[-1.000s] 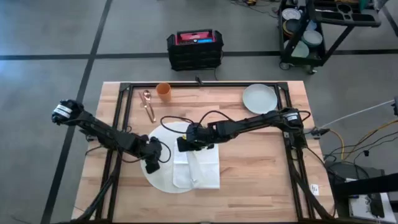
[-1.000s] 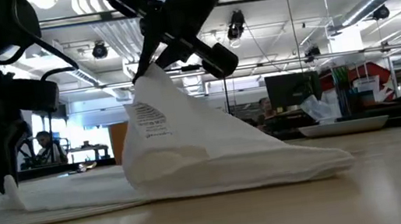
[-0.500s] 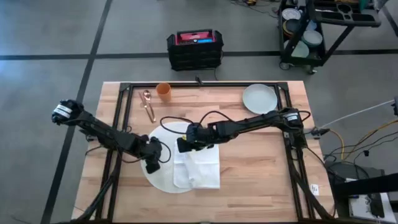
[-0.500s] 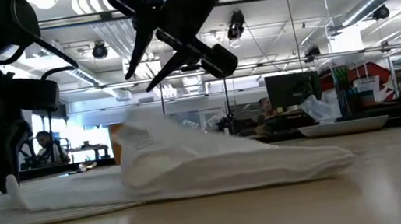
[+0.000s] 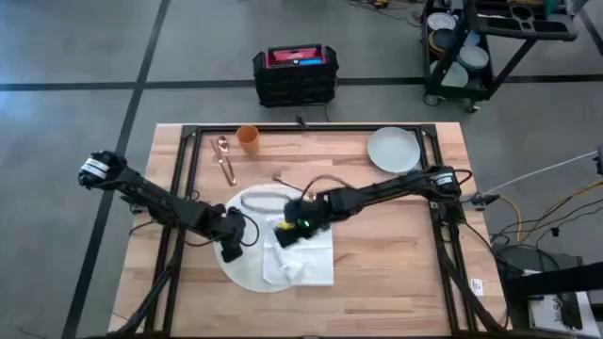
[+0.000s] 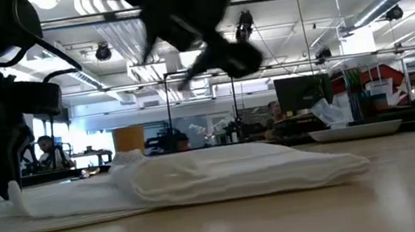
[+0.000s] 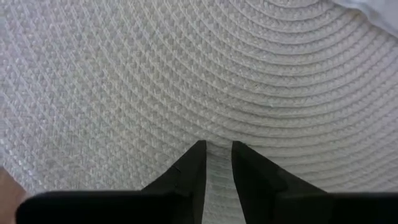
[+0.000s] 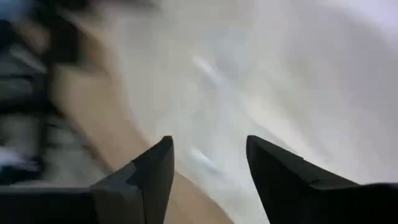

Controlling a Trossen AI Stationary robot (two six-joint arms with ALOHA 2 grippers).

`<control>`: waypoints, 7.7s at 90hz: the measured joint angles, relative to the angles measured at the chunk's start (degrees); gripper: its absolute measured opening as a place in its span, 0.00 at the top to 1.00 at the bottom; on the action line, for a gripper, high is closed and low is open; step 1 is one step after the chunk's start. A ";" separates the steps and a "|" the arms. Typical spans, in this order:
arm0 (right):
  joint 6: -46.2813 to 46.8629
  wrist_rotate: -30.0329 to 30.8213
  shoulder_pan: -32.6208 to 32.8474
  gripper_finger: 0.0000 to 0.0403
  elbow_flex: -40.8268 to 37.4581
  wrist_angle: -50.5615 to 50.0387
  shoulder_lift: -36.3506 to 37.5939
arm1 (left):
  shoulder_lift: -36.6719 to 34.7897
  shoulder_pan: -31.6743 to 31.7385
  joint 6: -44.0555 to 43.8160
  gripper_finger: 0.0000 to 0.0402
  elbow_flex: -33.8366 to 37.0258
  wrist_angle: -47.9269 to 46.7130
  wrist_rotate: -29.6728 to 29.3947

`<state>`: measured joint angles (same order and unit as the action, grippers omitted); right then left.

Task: Set table place
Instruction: Fold the white napkin

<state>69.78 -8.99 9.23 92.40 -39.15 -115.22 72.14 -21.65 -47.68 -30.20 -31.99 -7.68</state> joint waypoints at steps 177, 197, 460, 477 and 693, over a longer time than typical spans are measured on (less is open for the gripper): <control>25.26 25.07 23.32 0.90 -14.45 -50.65 20.45 | 36.36 5.14 47.23 0.34 -53.92 -17.03 16.82; 41.21 25.48 32.26 0.85 -21.18 -49.91 26.88 | 45.10 7.79 52.04 0.39 -64.48 -23.90 20.81; 48.61 25.50 41.51 0.93 -23.30 -47.49 25.57 | 53.37 8.41 57.41 1.00 -70.64 -36.96 29.02; 48.50 25.51 41.51 0.94 -23.30 -47.76 25.57 | 53.04 6.93 57.29 1.00 -70.64 -38.96 32.65; 18.57 18.57 -4.84 0.34 -32.48 9.98 23.50 | -8.77 27.06 27.14 0.56 -9.86 6.82 5.74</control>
<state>88.35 9.57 4.39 59.92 -29.17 -91.72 63.37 5.41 -20.54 -40.05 -25.17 -1.94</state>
